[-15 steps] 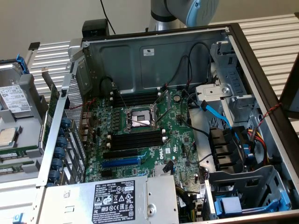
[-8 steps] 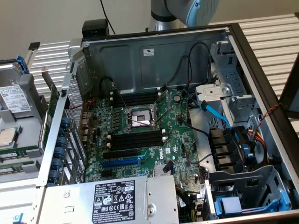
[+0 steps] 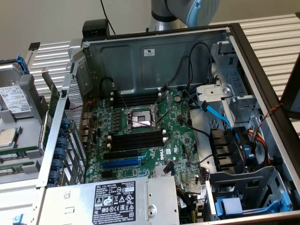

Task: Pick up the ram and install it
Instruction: 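Pick up the ram and move it above insertion slot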

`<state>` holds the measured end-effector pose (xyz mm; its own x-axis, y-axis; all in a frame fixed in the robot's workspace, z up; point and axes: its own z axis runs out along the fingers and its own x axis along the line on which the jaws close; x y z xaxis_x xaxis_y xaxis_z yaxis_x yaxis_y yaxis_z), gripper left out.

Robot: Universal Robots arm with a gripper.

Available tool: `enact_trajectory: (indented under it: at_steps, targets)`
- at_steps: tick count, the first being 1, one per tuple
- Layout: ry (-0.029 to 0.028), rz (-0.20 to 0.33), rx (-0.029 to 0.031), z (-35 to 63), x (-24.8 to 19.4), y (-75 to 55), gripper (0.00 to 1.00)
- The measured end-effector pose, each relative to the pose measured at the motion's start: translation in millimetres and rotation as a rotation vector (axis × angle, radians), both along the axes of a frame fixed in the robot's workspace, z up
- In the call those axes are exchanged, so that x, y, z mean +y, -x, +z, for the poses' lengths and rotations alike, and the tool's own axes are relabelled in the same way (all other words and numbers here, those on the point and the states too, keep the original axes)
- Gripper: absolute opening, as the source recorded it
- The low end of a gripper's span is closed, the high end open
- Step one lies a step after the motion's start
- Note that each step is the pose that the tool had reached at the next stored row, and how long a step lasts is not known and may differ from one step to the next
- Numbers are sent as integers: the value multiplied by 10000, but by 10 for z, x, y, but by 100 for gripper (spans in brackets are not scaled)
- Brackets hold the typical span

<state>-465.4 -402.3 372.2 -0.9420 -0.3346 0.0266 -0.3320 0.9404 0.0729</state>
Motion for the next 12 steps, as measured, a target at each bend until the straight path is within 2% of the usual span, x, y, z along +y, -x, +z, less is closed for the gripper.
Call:
enact_trajectory:
  at_steps: [12]
  targets:
    - [-1,2191,-11,-30,0,0,11]
